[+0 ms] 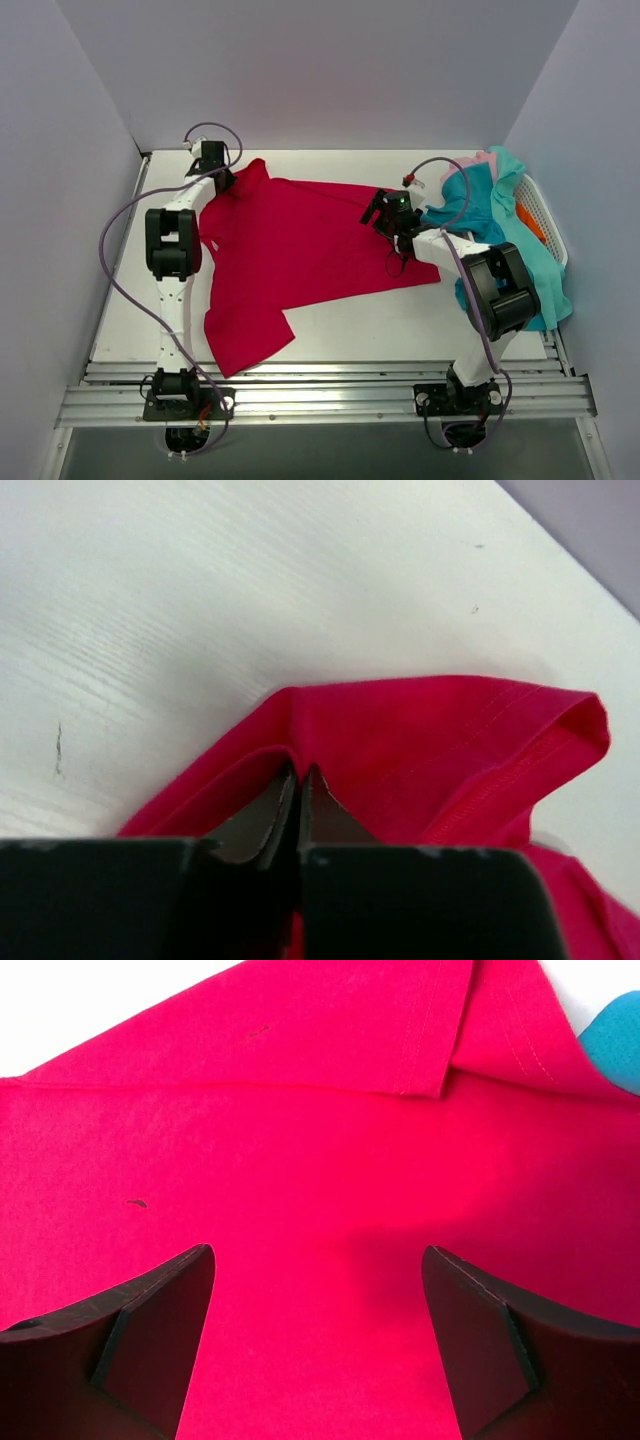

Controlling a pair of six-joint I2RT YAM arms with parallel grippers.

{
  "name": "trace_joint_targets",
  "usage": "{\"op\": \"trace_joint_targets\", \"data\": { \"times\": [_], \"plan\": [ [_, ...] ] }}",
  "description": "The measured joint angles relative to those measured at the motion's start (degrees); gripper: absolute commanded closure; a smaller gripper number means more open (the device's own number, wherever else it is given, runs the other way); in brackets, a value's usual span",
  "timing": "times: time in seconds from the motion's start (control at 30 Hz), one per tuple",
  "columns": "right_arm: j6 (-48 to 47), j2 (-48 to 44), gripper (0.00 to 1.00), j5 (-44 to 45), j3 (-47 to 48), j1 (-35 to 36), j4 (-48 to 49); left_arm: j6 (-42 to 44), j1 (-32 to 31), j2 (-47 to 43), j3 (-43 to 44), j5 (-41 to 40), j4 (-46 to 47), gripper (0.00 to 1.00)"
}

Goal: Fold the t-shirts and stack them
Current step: Flatten the tshirt out

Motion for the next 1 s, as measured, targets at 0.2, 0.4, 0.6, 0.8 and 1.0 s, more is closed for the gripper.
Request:
{"op": "trace_joint_targets", "data": {
  "times": [0.2,0.4,0.6,0.8,1.0],
  "plan": [
    [-0.02,0.98,0.22,-0.04,-0.02,-0.26,1.07,0.52,0.22,0.96,1.88,0.07,-1.11,0.98],
    [-0.02,1.05,0.22,-0.17,-0.07,-0.28,1.42,1.75,2.27,4.70,15.30,1.66,-7.04,0.77],
    [-0.07,1.16,0.23,-0.83,-0.04,-0.28,1.66,0.87,8.74,17.44,43.39,8.26,-6.29,0.06],
    [-0.02,1.14,0.23,-0.96,-0.04,-0.28,1.66,-0.04,14.75,15.78,31.52,14.16,3.96,0.06],
    [0.02,-1.60,0.22,-0.87,-1.33,-0.22,1.22,-1.70,13.73,6.45,10.54,12.92,5.07,0.06]
  ]
}}
